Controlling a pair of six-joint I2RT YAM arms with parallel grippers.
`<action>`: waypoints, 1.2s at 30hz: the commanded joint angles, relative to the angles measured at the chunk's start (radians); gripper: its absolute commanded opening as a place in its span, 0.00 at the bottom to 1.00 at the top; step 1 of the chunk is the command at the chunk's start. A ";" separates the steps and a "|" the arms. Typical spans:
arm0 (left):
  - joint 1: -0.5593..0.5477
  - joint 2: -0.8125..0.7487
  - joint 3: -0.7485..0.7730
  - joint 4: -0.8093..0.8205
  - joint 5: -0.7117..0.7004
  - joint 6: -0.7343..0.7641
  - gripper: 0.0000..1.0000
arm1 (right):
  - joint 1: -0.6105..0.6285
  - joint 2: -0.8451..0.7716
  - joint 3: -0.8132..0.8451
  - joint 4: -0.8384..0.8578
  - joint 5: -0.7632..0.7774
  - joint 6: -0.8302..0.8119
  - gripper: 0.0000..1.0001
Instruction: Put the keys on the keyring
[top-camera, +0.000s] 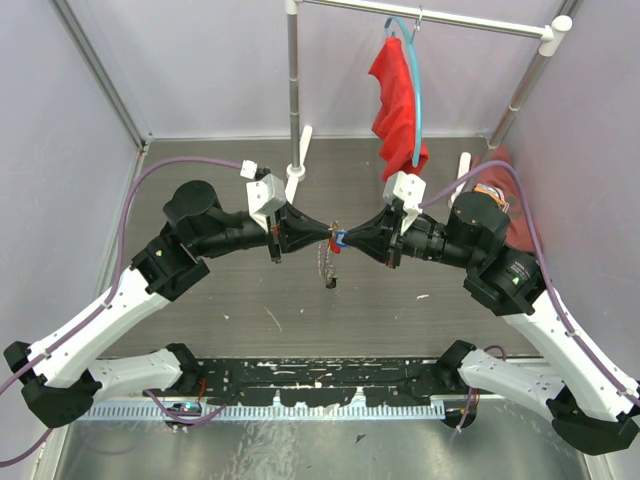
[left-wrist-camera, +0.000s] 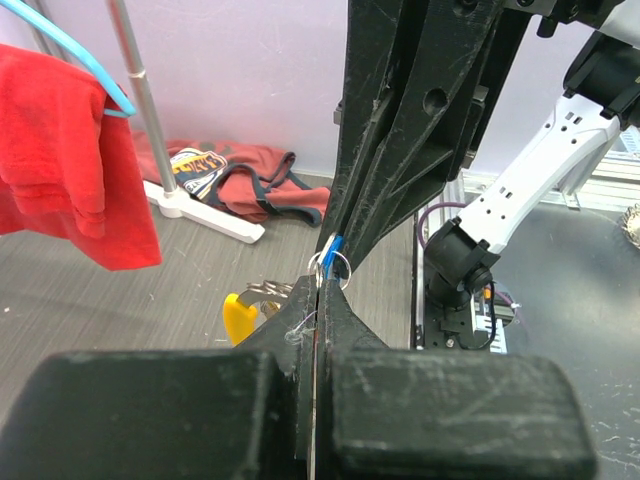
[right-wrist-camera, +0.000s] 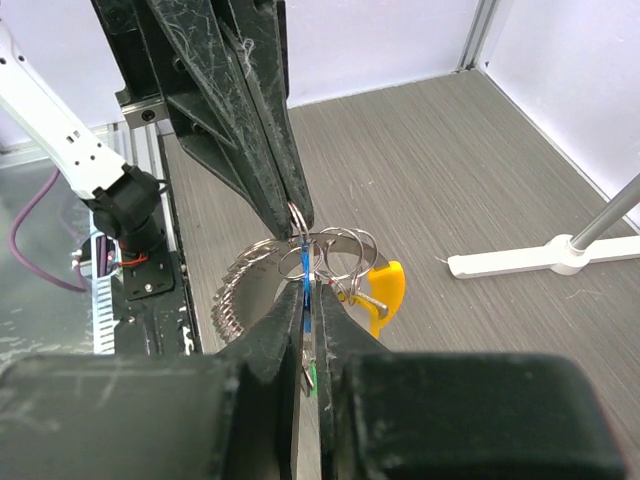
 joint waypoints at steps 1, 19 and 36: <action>-0.001 0.001 0.043 0.047 0.027 -0.006 0.00 | 0.005 -0.018 0.034 0.056 0.033 0.018 0.05; -0.001 0.007 0.047 0.054 0.056 -0.010 0.00 | 0.005 0.022 0.045 0.048 0.013 0.032 0.06; -0.001 -0.017 0.035 0.033 -0.032 0.007 0.00 | 0.004 -0.025 0.030 0.025 0.127 -0.018 0.43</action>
